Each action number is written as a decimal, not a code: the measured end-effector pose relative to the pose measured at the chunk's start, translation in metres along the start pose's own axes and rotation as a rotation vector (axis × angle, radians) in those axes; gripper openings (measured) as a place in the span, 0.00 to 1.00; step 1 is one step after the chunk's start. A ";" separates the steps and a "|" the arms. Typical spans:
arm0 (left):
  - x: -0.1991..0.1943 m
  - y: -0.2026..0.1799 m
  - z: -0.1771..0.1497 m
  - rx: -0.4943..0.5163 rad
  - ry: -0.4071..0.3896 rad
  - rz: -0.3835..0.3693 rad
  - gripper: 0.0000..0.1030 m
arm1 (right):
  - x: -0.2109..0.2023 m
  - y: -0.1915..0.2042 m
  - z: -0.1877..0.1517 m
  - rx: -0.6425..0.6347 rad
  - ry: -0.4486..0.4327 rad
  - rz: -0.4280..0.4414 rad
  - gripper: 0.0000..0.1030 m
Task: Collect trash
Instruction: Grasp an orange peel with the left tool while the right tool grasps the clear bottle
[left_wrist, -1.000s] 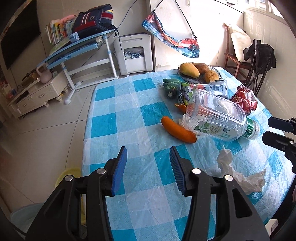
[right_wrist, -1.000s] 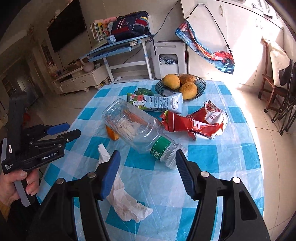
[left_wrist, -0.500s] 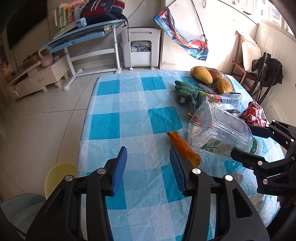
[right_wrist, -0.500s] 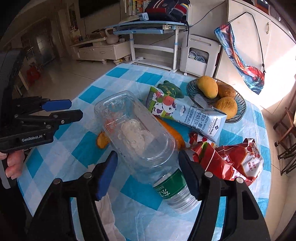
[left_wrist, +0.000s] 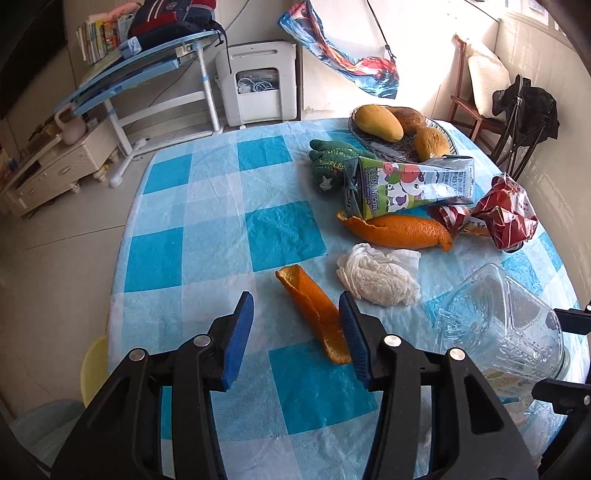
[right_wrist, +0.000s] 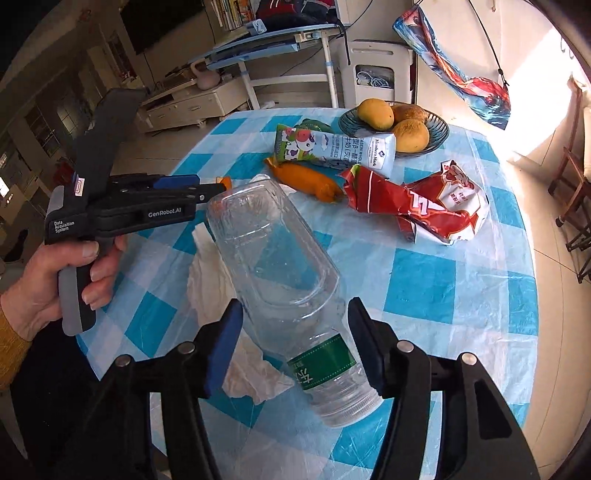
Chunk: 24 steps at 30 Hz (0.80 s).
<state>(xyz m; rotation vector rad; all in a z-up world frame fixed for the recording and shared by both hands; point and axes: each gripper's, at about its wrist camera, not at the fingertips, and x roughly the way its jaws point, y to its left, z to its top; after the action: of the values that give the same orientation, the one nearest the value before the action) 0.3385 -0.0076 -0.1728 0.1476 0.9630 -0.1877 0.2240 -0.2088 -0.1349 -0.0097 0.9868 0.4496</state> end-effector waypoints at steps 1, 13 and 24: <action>0.002 -0.002 0.000 0.006 0.001 0.006 0.45 | 0.002 0.003 0.001 -0.013 -0.005 -0.004 0.64; -0.010 0.011 -0.015 0.004 0.013 -0.062 0.13 | 0.014 0.010 0.004 -0.029 -0.035 -0.022 0.60; -0.041 0.038 -0.054 -0.007 0.040 -0.106 0.13 | 0.015 0.007 0.003 0.024 -0.043 -0.029 0.60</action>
<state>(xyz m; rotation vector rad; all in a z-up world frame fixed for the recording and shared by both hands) 0.2808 0.0441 -0.1679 0.0942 1.0116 -0.2799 0.2311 -0.1957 -0.1441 0.0076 0.9487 0.4098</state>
